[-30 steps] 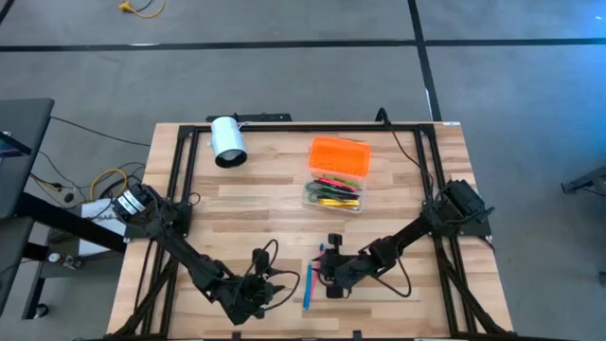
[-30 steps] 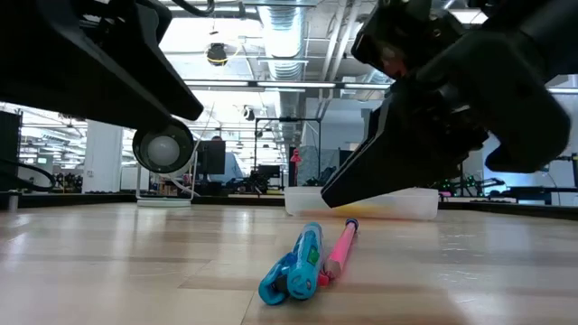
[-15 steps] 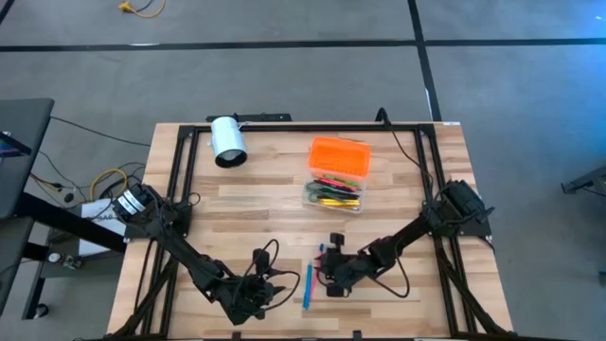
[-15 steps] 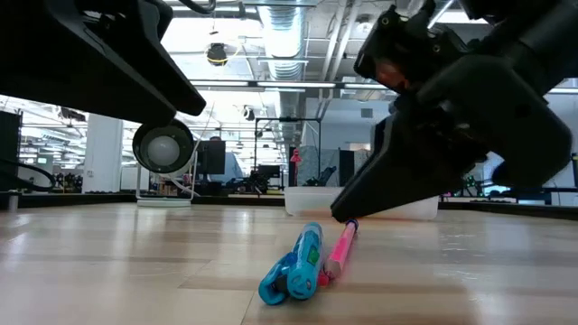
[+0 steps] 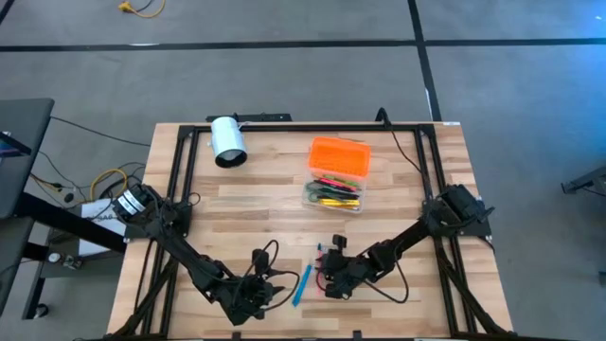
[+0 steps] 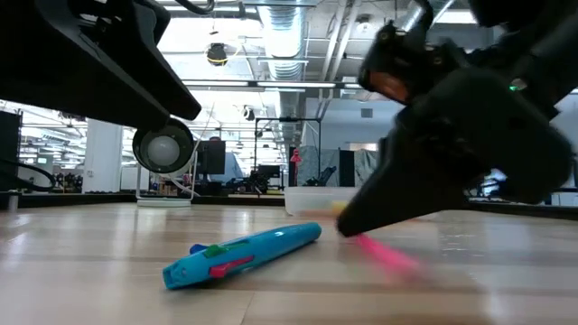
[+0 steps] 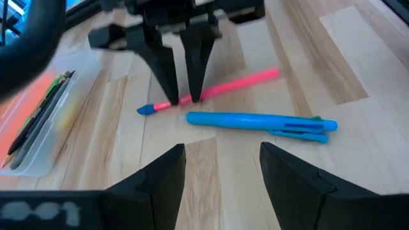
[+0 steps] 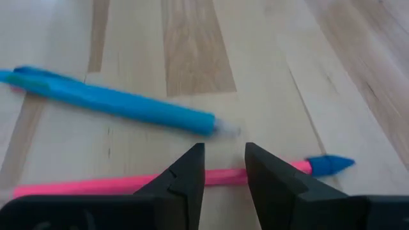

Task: Pick & place school supplies into a supply box
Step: Put the pink pencil into the supply box

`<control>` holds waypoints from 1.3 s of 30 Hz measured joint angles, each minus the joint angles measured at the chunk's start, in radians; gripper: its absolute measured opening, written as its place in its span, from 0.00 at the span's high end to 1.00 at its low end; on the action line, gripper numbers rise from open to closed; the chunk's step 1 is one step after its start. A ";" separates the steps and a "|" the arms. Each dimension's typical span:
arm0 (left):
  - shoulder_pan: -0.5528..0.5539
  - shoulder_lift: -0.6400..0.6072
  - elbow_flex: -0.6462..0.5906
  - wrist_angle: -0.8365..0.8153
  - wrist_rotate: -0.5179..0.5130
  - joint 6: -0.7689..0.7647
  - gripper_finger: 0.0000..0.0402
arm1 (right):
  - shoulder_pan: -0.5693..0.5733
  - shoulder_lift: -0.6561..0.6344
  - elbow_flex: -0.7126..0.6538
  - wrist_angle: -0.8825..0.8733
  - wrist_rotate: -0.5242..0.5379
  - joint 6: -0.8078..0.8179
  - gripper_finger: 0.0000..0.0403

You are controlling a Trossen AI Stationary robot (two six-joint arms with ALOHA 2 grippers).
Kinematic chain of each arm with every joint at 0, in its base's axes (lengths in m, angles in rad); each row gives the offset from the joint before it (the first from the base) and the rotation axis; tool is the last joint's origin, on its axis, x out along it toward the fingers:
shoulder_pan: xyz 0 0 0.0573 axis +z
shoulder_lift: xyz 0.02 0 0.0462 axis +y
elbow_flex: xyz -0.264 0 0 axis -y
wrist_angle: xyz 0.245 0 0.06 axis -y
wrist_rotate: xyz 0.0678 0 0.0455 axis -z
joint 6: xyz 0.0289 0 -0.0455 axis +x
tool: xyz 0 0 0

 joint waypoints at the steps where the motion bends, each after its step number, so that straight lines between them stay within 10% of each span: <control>1: 0.000 0.000 0.000 -0.003 0.000 -0.004 0.52 | 0.009 -0.009 -0.001 -0.028 0.005 0.009 0.73; 19: -0.007 0.051 0.000 -0.016 -0.020 -0.050 0.52 | 0.166 -0.186 -0.013 -0.443 0.261 0.063 0.73; 39: -0.020 0.055 0.000 -0.022 -0.030 -0.040 0.52 | -0.180 -0.189 -0.026 -0.495 0.151 -0.139 0.73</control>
